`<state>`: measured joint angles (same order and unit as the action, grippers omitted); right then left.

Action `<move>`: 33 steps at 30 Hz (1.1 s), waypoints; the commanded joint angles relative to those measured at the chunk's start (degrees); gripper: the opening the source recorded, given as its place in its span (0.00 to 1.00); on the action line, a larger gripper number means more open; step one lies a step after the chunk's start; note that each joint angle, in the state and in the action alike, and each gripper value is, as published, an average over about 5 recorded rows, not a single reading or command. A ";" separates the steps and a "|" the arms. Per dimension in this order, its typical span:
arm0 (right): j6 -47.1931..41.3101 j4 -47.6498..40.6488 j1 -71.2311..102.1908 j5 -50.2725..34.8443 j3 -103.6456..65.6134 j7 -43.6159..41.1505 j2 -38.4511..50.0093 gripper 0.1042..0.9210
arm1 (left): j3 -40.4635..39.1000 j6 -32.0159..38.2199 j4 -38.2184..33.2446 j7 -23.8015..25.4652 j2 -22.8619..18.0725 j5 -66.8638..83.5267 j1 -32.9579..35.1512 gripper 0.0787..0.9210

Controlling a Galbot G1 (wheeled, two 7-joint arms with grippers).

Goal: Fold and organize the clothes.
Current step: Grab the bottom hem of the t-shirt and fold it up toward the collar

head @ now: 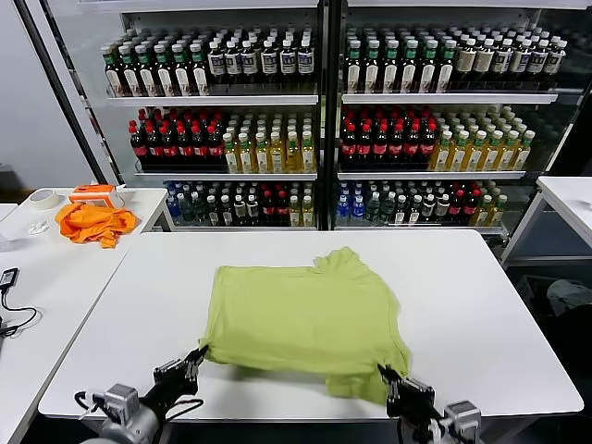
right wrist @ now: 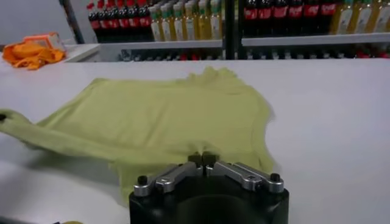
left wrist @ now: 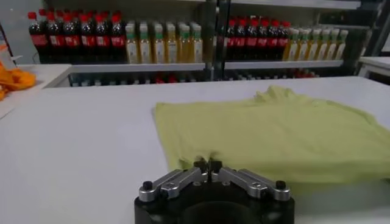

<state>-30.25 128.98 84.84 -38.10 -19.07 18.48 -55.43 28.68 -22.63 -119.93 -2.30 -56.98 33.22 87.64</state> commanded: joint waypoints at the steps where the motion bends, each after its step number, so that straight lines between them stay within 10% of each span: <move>1: -1.48 -7.50 -10.51 -1.33 2.80 0.70 -2.33 0.00 | -4.15 1.24 11.47 0.72 -0.79 1.33 -13.56 0.00; 26: -2.81 -13.98 -14.29 -0.92 5.26 -1.04 -3.65 0.00 | -7.76 0.58 20.24 2.37 -2.84 -2.36 -19.98 0.00; 33: -2.82 -14.77 -15.02 -0.57 4.70 -0.80 -3.62 0.20 | -7.84 0.34 23.09 1.86 -3.61 -4.64 -21.67 0.05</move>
<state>-32.88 115.38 70.86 -38.85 -14.68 17.72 -58.79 21.15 -22.04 -100.90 -0.22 -60.13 30.59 68.59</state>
